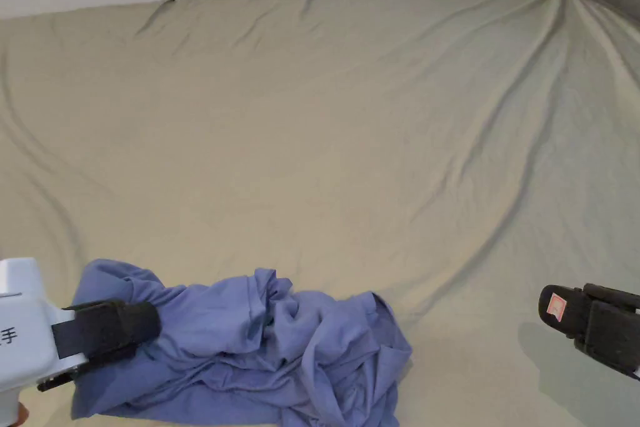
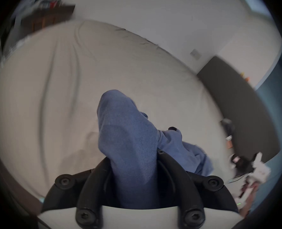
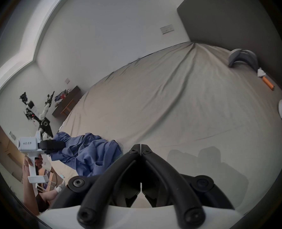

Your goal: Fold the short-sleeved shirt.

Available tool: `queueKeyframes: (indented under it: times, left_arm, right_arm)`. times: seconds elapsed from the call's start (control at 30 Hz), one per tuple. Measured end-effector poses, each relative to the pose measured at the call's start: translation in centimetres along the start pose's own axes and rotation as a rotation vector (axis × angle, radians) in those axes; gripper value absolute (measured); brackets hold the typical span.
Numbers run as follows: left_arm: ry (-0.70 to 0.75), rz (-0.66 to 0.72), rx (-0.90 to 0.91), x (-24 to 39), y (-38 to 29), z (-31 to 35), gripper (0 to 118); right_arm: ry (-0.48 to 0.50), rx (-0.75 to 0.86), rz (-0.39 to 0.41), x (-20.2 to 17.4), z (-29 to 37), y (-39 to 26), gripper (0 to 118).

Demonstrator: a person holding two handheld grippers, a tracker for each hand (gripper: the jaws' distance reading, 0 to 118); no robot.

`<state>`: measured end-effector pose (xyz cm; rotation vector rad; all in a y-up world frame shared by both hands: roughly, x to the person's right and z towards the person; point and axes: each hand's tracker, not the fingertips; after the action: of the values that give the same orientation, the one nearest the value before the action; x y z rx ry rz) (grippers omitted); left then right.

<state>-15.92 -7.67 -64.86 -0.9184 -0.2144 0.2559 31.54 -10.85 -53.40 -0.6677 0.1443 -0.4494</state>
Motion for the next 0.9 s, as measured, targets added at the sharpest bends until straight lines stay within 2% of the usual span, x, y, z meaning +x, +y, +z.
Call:
queueKeyframes:
  times: [0.03, 0.23, 0.27, 0.3, 0.33, 0.37, 0.4, 0.5, 0.57, 0.73, 0.77, 0.8, 0.87, 0.9]
  left_arm:
    - [0.034, -0.046, -0.007, 1.2, 0.1, -0.2, 22]
    - [-0.087, -0.272, -0.015, 10.8, -0.1, -3.8, 27]
    - [-0.135, -0.29, -0.037, 12.1, -0.6, -4.7, 35]
    - [-0.203, -0.278, -0.061, 13.3, -1.3, -5.7, 50]
    - [-0.249, -0.284, -0.093, 14.2, -2.1, -6.4, 77]
    - [-0.285, -0.315, -0.13, 15.4, -3.1, -7.1, 91]
    - [-0.3, -0.371, -0.146, 16.3, -4.0, -7.4, 97]
    - [-0.342, -0.47, -0.137, 18.0, -6.5, -7.8, 99]
    - [-0.363, -0.429, -0.134, 18.0, -7.0, -8.7, 115]
    - [-0.39, -0.328, -0.111, 17.7, -7.3, -8.4, 118]
    - [-0.4, -0.303, -0.132, 17.3, -6.7, -7.9, 114]
    - [-0.412, -0.255, -0.18, 16.8, -5.8, -7.1, 104]
    - [-0.427, -0.147, -0.148, 15.3, -3.7, -5.5, 52]
    - [-0.454, -0.104, -0.101, 14.4, -2.9, -4.8, 21]
  right_arm:
    - [0.007, -0.008, 0.006, -0.3, -0.3, -0.1, 0]
    - [0.032, -0.017, 0.014, 0.6, 0.8, -0.7, 0]
    - [0.033, -0.016, 0.014, 0.8, 1.2, -0.7, 0]
    - [0.027, -0.009, 0.01, 1.0, 1.7, -0.7, 0]
    - [0.016, -0.004, 0.009, 1.2, 2.0, -0.8, 0]
    - [0.01, -0.005, 0.014, 1.0, 2.5, -0.8, 0]
    - [0.0, -0.001, 0.013, 1.1, 2.9, -0.8, 0]
    - [-0.016, 0.009, 0.006, 1.4, 3.5, -1.0, 0]
    - [-0.019, 0.012, -0.008, 1.5, 3.5, -1.0, 0]
    - [-0.002, 0.004, 0.007, 0.6, 3.6, -1.2, 0]
    - [0.006, 0.005, 0.009, 0.3, 3.6, -1.1, 0]
    - [0.011, 0.006, 0.011, 0.1, 3.6, -1.1, 0]
    - [0.016, 0.011, 0.019, -0.2, 3.6, -0.9, 0]
    - [0.015, 0.015, 0.021, -0.3, 3.6, -0.8, 0]
